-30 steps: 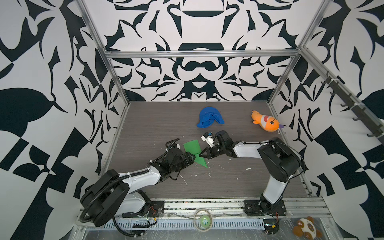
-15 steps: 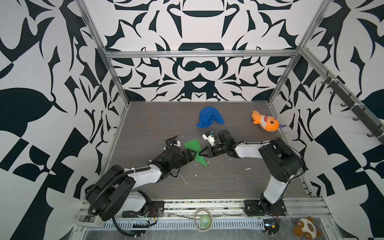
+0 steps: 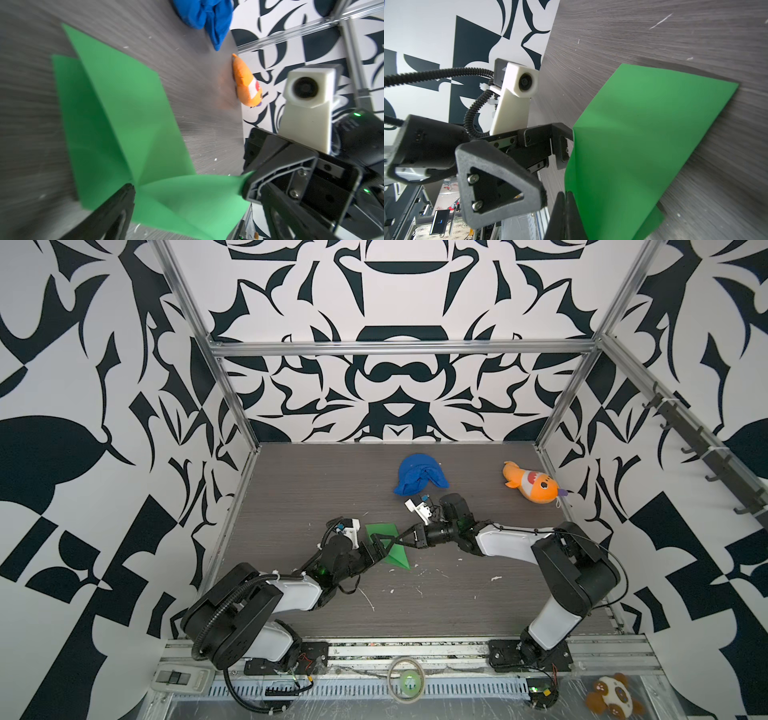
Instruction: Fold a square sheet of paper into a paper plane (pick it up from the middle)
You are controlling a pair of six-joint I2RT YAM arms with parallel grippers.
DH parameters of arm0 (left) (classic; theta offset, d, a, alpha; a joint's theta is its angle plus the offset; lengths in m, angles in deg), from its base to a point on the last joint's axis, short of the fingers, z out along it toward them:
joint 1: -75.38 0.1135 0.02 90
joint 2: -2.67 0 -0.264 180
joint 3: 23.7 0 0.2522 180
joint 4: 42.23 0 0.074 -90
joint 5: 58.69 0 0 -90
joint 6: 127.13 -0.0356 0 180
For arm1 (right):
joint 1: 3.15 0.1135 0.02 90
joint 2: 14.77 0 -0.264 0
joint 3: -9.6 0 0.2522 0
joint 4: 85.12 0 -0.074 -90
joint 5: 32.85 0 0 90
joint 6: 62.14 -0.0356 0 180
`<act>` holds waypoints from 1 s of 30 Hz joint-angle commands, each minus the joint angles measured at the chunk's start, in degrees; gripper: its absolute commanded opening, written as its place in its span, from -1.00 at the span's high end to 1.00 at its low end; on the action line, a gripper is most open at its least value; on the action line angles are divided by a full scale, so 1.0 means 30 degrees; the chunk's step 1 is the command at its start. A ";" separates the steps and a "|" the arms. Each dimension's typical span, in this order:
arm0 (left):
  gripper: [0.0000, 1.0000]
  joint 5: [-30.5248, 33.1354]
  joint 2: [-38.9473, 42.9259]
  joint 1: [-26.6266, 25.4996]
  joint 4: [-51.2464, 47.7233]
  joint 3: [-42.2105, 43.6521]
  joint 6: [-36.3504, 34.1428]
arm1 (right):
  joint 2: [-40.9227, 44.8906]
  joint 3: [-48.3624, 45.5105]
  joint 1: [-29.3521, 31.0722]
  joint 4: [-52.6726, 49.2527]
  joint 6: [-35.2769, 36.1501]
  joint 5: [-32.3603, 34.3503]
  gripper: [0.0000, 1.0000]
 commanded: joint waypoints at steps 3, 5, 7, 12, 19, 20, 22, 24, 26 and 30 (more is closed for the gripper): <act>-0.94 -0.0741 -0.0606 0.0074 0.3713 0.0305 -0.0069 | 0.1026 0.0291 -0.0043 0.1139 -0.1133 -0.0656 0.94; -0.91 -0.0840 -0.0597 0.0082 0.4150 0.0364 -0.0105 | 0.1055 0.0307 -0.0067 0.1053 -0.1264 -0.0602 0.94; -0.87 -0.0953 -0.0434 0.0097 0.4151 0.0404 -0.0307 | 0.1069 0.0349 -0.0174 0.0958 -0.1394 -0.0486 0.94; -0.75 -0.0902 0.0149 0.0120 0.4020 0.0601 -0.0677 | 0.0724 0.0450 -0.0250 0.0544 -0.1304 -0.0464 0.94; -0.44 -0.0958 0.0554 0.0186 0.3584 0.0625 -0.0955 | 0.0369 0.0568 -0.0328 -0.0500 -0.1031 -0.0038 0.94; -0.38 -0.0961 0.0534 0.0189 0.3564 0.0620 -0.0995 | 0.0341 0.0613 -0.0364 -0.0613 -0.1008 0.0071 0.94; -0.25 -0.0972 0.0483 0.0230 0.3549 0.0594 -0.0986 | 0.0263 0.0628 -0.0375 -0.0688 -0.1019 0.0155 0.94; -0.15 -0.1057 0.0428 0.0270 0.3498 0.0553 -0.1015 | 0.0193 0.0653 -0.0380 -0.0874 -0.1027 0.0296 0.94; -0.04 -0.1054 0.0419 0.0304 0.3314 0.0492 -0.1044 | 0.0107 0.0719 -0.0387 -0.1017 -0.1007 0.0387 0.94; 0.16 -0.1079 0.0338 0.0332 0.2754 0.0360 -0.1132 | 0.0087 0.0691 -0.0452 -0.1145 -0.1019 0.0468 0.94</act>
